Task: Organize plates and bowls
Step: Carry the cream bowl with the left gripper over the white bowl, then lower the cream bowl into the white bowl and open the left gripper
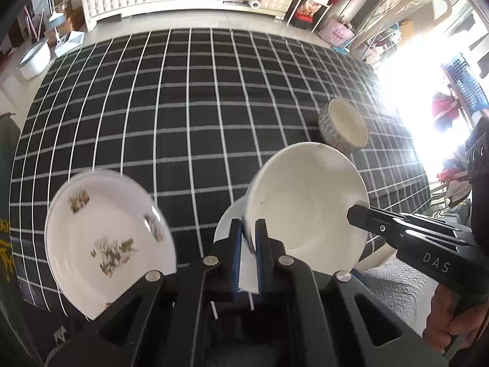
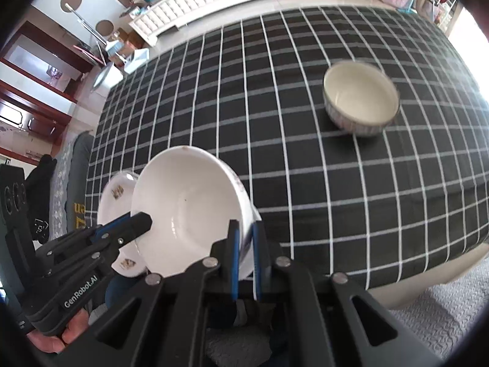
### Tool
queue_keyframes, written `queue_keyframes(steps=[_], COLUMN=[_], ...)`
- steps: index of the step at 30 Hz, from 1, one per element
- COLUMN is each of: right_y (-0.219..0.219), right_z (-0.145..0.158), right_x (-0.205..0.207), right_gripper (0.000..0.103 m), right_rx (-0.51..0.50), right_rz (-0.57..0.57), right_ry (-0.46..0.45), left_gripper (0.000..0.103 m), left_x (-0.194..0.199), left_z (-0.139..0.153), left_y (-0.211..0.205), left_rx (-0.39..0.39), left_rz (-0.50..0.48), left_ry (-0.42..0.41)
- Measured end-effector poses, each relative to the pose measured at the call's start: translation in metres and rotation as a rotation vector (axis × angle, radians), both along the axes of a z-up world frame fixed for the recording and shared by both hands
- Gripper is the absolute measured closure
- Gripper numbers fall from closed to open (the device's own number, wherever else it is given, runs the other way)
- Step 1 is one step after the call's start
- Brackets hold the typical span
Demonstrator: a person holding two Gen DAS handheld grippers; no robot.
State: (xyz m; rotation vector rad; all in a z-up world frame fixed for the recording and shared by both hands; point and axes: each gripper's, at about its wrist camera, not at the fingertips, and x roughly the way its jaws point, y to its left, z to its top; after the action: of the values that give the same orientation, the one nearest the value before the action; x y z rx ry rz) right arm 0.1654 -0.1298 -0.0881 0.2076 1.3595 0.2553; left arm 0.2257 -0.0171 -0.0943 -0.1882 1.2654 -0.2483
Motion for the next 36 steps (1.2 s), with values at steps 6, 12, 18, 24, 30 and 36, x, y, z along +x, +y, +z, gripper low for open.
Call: queue_keyframes(steps=[6, 12, 18, 24, 30, 36], right_y=[0.008, 0.012, 0.014, 0.013, 0.010, 0.012], right_z=[-0.020, -0.033, -0.039, -0.046, -0.050, -0.051], right_x=[-0.009, -0.010, -0.010, -0.009, -0.007, -0.007], right_gripper=[0.093, 0.093, 0.093, 0.093, 0.093, 0.093], right_rx=[-0.005, -0.010, -0.012, -0.005, -0.002, -0.016], right_rz=[0.005, 0.010, 0.013, 0.012, 0.008, 0.021], right_ry=[0.040, 0.068, 0.073, 0.092, 0.104, 0.093], left_gripper=[0.096, 0.096, 0.096, 0.096, 0.096, 0.096], left_x=[-0.009, -0.013, -0.013, -0.008, -0.008, -0.007], left_z=[-0.020, -0.033, -0.045, -0.048, -0.048, -0.054], left_y=[0.002, 0.002, 0.000, -0.001, -0.001, -0.003], left_rx=[0.015, 0.030, 0.030, 0.032, 0.038, 0.049], left_rz=[0.017, 0.019, 0.019, 0.022, 0.025, 0.022], left_ry=[0.039, 0.057, 0.077, 0.081, 0.085, 0.083])
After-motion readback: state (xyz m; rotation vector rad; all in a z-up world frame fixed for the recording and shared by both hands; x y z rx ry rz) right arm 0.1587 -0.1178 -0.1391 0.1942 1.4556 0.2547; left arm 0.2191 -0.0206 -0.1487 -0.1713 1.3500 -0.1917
